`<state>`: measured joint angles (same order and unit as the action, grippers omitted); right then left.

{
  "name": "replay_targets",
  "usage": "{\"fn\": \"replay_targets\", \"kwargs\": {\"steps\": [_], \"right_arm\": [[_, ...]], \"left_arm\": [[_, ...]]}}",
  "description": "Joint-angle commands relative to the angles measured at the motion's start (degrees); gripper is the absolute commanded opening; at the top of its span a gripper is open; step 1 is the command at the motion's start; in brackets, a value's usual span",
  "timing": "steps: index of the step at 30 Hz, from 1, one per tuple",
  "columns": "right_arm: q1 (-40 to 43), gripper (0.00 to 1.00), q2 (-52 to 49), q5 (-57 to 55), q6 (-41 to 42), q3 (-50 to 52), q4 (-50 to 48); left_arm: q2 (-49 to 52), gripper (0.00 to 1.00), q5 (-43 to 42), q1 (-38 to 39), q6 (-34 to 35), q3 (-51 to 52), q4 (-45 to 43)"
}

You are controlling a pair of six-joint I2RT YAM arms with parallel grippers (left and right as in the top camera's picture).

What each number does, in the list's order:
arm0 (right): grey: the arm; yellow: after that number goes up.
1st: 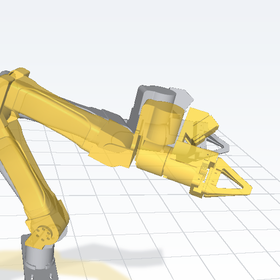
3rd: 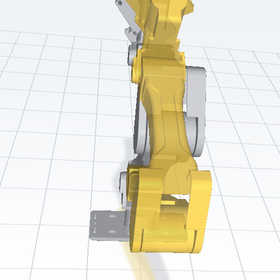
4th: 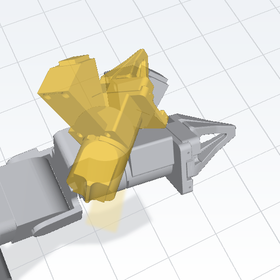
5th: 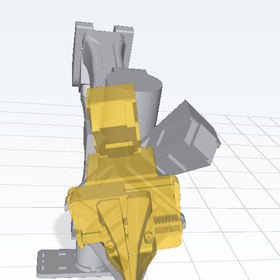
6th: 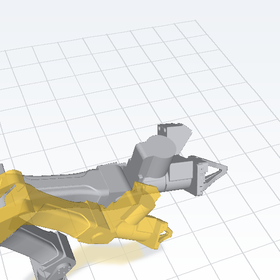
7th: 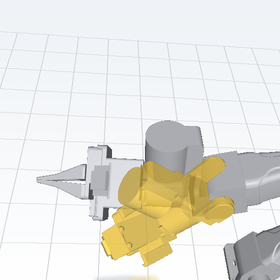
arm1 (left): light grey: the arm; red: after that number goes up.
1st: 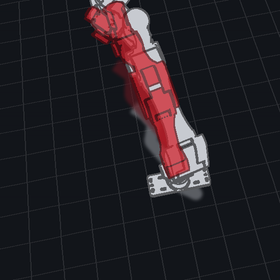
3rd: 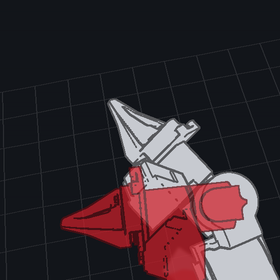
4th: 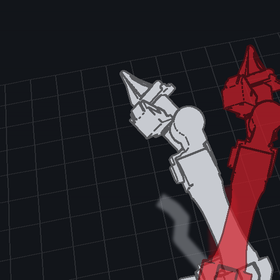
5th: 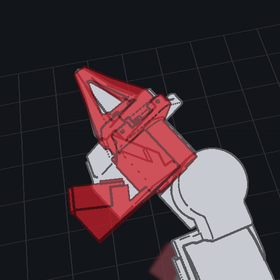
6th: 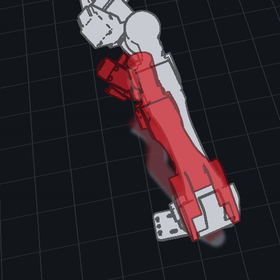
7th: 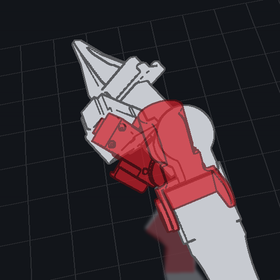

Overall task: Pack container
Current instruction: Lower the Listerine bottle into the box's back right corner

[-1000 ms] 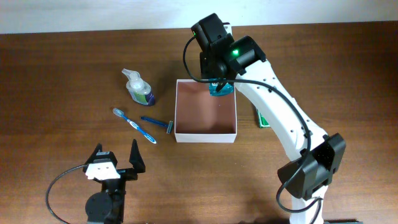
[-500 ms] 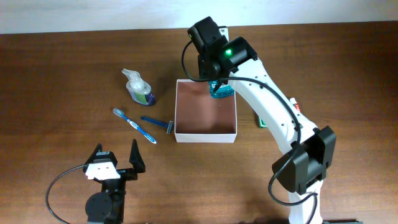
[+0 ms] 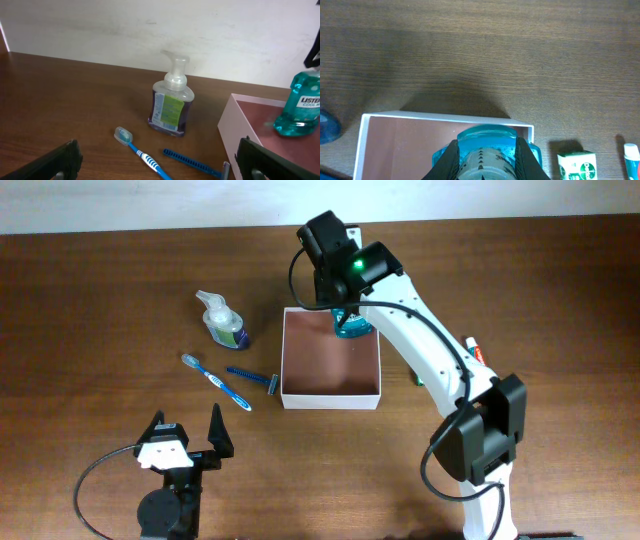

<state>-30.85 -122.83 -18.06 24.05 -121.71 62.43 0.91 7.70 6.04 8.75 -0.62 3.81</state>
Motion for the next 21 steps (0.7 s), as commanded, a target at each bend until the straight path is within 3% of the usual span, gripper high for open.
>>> {"fn": "replay_targets", "kwargs": {"steps": [1, 21], "right_arm": [[0.0, 0.16, -0.4, -2.2, 0.4, -1.5, -0.8], [3.3, 0.16, -0.5, -2.1, 0.5, -1.5, -0.7]], "left_arm": [[-0.2, 0.99, -0.4, 0.2, -0.9, 0.1, 0.2], [-0.2, 0.99, -0.4, 0.2, -0.9, 0.1, 0.2]]}}
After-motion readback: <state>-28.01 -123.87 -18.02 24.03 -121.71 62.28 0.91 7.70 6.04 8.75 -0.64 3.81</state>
